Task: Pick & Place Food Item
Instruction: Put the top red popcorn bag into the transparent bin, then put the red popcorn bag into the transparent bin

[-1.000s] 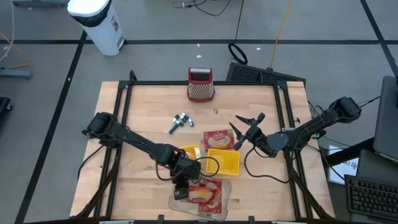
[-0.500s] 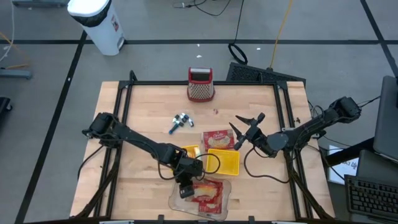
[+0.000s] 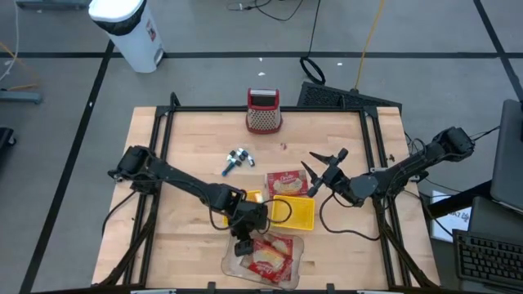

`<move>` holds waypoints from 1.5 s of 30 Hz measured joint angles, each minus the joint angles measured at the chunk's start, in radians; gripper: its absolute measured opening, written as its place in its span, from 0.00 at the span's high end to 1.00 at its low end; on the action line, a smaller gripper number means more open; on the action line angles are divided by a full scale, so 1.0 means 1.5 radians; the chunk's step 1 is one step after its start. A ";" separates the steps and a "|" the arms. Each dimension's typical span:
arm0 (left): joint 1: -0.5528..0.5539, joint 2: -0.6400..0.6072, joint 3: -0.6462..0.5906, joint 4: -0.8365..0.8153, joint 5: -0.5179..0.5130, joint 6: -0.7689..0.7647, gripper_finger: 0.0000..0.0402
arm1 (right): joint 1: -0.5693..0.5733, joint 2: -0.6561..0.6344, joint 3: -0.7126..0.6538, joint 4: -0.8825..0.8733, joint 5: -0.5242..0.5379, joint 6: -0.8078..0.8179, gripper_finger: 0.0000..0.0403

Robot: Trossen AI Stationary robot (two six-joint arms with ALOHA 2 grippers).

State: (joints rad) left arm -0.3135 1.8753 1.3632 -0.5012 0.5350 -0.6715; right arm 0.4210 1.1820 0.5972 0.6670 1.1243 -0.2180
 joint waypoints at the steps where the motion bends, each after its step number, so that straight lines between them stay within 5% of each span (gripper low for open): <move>1: 0.004 -0.002 0.000 0.001 0.003 -0.009 0.44 | 0.000 0.000 0.000 0.000 0.000 -0.001 0.58; 9: 0.016 -0.067 0.000 -0.003 -0.058 0.013 0.42 | 0.000 0.000 0.000 0.004 0.000 -0.020 0.58; 13: 0.011 -0.139 0.000 -0.015 -0.170 0.060 0.42 | 0.000 0.000 0.000 -0.005 0.000 -0.019 0.58; 18: -0.045 -0.235 -0.022 0.024 -0.406 0.182 0.42 | 0.012 0.000 0.000 -0.040 -0.002 0.037 0.58; 22: -0.048 -0.311 -0.120 0.166 -0.420 0.237 0.42 | 0.014 0.000 0.000 -0.092 -0.016 0.085 0.58; 27: -0.007 -0.392 -0.301 0.337 -0.421 0.224 0.42 | -0.033 0.000 0.000 -0.132 -0.151 0.142 0.58; 32: 0.058 -0.456 -0.443 0.479 -0.425 0.207 0.42 | -0.145 -0.001 0.000 -0.202 -0.358 0.212 0.58; 37: 0.121 -0.522 -0.506 0.540 -0.427 0.221 0.42 | -0.283 0.000 0.000 -0.314 -0.547 0.324 0.58; 45: 0.201 -0.561 -0.547 0.541 -0.420 0.259 0.42 | -0.435 0.004 0.000 -0.523 -0.695 0.463 0.58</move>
State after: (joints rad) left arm -0.0127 1.0340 0.5434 0.3109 -0.0946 -0.2825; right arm -0.2308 1.1882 0.5976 -0.1179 0.0825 0.4770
